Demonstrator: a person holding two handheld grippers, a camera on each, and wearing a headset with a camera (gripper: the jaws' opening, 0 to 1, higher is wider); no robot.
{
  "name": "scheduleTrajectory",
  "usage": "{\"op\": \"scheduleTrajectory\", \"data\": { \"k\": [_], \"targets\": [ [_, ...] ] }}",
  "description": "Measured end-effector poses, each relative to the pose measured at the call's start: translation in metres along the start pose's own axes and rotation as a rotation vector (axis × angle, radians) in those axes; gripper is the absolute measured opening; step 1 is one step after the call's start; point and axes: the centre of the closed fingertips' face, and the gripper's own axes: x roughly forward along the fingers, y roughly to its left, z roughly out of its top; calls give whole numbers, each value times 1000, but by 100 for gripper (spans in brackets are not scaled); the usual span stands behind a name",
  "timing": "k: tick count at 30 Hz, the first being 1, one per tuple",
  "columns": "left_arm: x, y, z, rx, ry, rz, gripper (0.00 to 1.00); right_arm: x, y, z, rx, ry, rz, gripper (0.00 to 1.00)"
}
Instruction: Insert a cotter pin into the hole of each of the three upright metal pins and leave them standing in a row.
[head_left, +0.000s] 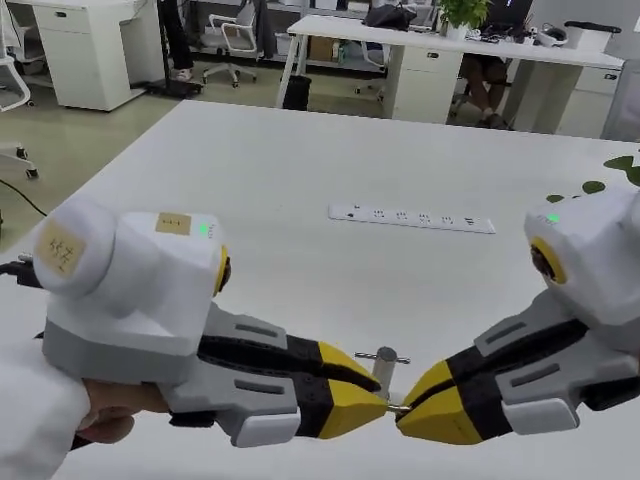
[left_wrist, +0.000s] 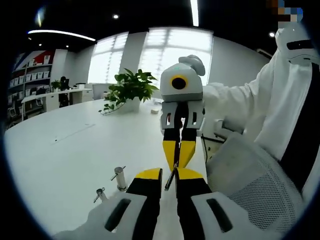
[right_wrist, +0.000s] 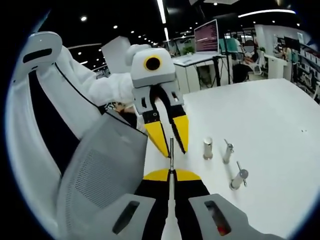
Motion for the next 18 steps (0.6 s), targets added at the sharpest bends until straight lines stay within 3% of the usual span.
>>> {"op": "scheduleTrajectory", "data": {
  "k": [4,6,10,18],
  "targets": [
    [-7,16,-3,11,-13,68,33,2,-6,-1,-7,-2,-30,0],
    [-10,22,-6,-1,-3,94,39,2,-10,-1,-7,-4,-49,0],
    [-18,36,-16,-2,24,158,44,4,-20,-2,-13,-2,-98,0],
    [-25,50,-38,8,85,191,45,18,-38,-14,-33,48,-170,0]
  ]
}}
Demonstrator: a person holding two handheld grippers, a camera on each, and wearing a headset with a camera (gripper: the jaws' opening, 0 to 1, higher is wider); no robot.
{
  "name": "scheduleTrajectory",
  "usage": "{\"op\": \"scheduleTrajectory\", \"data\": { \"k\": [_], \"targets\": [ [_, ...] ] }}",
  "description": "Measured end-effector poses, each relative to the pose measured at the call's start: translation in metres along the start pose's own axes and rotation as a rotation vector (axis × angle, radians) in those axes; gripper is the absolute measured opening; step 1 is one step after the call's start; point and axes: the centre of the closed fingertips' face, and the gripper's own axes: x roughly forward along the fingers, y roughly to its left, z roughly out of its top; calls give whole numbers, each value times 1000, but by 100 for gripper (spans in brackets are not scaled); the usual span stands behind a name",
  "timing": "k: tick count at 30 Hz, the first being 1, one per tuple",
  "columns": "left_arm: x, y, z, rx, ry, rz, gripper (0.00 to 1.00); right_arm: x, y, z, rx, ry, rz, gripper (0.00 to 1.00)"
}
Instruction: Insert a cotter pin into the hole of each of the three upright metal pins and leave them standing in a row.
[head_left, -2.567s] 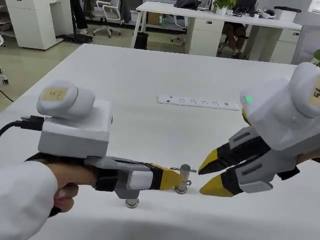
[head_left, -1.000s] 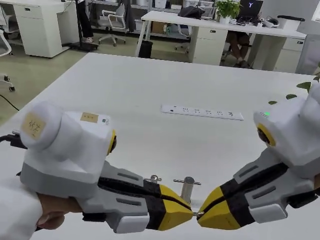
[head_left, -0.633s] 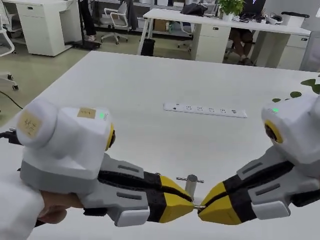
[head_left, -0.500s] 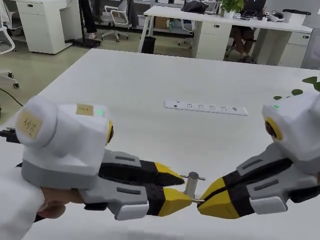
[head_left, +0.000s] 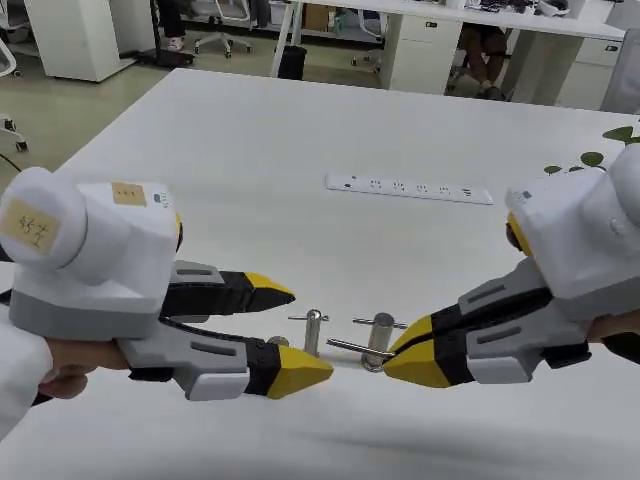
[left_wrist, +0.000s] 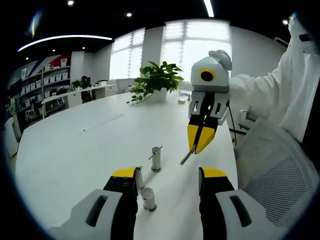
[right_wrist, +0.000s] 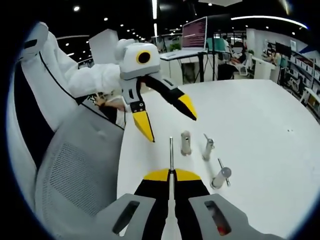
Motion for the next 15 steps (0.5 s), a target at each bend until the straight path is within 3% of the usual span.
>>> {"op": "scheduleTrajectory", "data": {
  "k": [3,15],
  "targets": [
    [1,3,-13,-21,49,-15,39,6,-6,-9,-44,57,-12,0],
    [3,29,-36,16,121,13,30,29,-22,-10,-39,74,-27,0]
  ]
}}
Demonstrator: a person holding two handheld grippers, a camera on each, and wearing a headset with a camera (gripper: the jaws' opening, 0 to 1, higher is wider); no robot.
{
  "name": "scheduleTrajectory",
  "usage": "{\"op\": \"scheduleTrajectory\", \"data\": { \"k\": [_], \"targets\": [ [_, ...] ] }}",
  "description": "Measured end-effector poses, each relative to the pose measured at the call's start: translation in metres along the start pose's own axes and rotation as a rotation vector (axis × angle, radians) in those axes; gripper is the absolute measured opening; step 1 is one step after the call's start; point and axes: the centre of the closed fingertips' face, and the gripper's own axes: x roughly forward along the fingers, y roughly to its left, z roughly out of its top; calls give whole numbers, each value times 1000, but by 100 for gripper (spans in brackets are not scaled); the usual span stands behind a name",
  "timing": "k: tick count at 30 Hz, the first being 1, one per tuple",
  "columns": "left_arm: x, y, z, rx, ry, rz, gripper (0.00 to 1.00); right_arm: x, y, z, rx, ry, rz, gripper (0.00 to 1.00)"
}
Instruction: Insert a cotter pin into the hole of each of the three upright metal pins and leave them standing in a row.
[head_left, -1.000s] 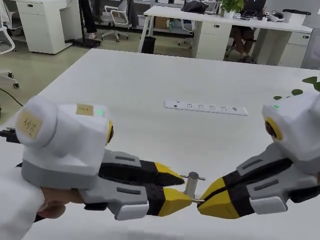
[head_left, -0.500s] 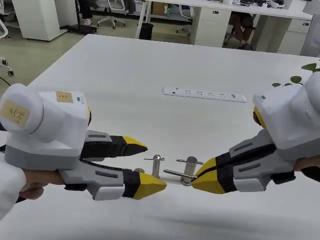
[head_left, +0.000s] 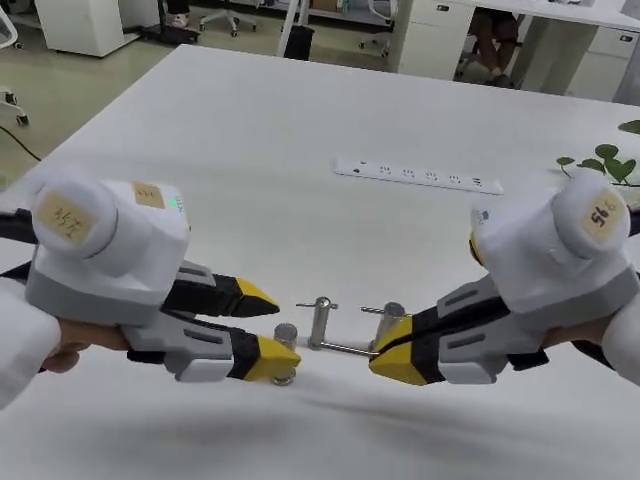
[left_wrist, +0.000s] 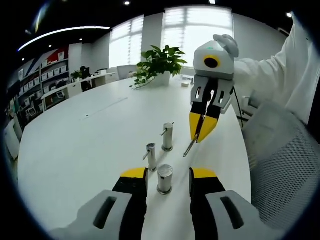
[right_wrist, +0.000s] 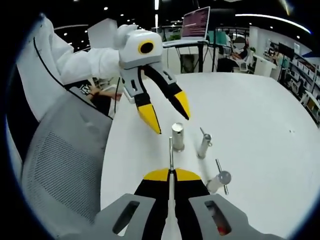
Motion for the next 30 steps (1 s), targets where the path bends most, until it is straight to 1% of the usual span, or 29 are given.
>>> {"op": "scheduleTrajectory", "data": {
  "k": [3,6,11,15,16,17,18,20,23,26,30],
  "targets": [
    [2,2,0,-3,-6,-4,30,3,-5,2,-7,5,-5,0],
    [5,4,-2,14,8,-6,30,6,-9,1,-13,14,-8,0],
    [9,3,-4,17,15,-20,18,12,-15,1,-16,25,-10,0],
    [10,3,-6,17,23,-26,14,14,-15,1,-20,28,-6,0],
    [10,1,-7,13,24,-35,11,15,-16,1,-22,28,-5,0],
    [10,1,-8,5,31,-38,11,15,-15,1,-25,29,-3,0],
    [11,1,-7,11,27,-38,11,16,-16,2,-26,28,-1,0],
    [12,1,-9,9,37,-41,11,17,-15,3,-28,28,3,0],
    [12,3,-10,-22,37,-48,11,18,-15,4,-34,31,10,0],
    [12,2,-10,2,40,-53,10,20,-14,6,-40,38,19,0],
    [13,0,-10,16,45,-59,10,24,-15,7,-52,45,22,0]
  ]
}}
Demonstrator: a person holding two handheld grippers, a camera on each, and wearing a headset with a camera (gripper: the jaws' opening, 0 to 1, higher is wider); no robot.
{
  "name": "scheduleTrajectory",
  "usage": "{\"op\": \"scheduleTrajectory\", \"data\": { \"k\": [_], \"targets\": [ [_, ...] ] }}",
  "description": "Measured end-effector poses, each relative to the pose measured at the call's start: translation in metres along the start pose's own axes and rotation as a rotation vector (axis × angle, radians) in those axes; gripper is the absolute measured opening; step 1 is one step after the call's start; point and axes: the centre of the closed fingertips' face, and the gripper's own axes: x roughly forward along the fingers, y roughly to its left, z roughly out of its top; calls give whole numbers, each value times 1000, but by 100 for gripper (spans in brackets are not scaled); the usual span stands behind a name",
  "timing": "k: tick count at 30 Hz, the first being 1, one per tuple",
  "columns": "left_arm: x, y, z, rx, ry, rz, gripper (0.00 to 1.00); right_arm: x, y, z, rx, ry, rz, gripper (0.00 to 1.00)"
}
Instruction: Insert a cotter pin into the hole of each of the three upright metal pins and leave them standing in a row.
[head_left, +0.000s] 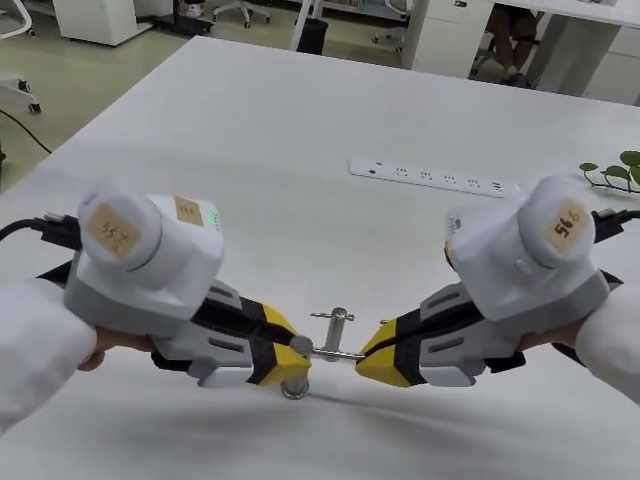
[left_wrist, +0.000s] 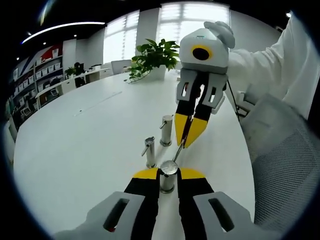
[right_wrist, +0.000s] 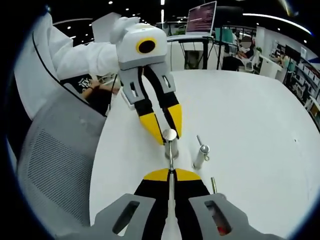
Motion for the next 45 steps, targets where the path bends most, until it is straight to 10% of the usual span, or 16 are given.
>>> {"op": "scheduleTrajectory", "data": {
  "k": [34,45],
  "targets": [
    [2,-8,-1,26,16,-26,12,24,8,22,-174,8,19,0],
    [-12,-14,-6,-14,-43,-16,51,29,7,27,-132,-36,-1,19]
  ]
}}
